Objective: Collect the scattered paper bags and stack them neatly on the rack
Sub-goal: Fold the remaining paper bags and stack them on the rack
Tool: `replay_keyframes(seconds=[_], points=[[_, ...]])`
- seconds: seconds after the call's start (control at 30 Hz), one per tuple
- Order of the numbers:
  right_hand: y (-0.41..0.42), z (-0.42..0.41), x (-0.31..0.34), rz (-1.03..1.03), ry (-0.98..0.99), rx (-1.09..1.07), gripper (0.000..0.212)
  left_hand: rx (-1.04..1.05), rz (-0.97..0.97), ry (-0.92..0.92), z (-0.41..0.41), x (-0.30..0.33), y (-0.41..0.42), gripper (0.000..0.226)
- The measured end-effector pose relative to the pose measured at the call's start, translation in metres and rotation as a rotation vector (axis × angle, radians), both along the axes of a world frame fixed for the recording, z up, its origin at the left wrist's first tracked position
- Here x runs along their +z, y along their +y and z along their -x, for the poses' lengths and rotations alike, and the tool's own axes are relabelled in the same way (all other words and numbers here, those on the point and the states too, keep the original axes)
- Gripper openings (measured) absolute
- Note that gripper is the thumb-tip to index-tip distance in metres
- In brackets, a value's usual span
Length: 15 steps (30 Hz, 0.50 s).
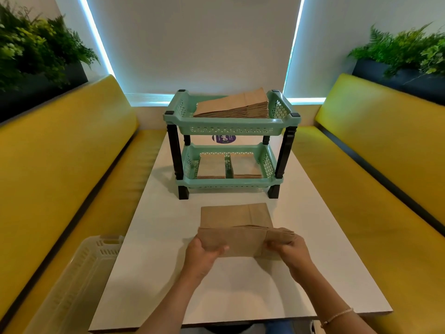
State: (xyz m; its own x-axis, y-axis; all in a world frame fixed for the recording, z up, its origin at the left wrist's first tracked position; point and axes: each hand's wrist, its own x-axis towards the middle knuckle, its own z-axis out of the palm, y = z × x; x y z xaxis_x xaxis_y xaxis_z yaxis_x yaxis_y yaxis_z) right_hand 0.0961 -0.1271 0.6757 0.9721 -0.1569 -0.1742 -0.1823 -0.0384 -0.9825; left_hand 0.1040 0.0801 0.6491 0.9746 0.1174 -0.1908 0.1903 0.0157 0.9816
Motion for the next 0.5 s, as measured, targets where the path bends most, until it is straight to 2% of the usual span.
replay_keyframes(seconds=[0.13,0.3,0.5], points=[[-0.006,-0.006,0.008,0.037,-0.012,0.045,0.026,-0.014,-0.023,-0.003,-0.009,0.001,0.004,0.042],[-0.008,-0.004,0.0,0.023,0.077,0.033,0.028,-0.136,-0.235,0.048,-0.012,-0.002,0.014,0.052],[-0.022,-0.013,0.026,-0.022,0.041,0.021,0.021,-0.181,-0.142,-0.127,-0.023,0.086,0.02,0.029]])
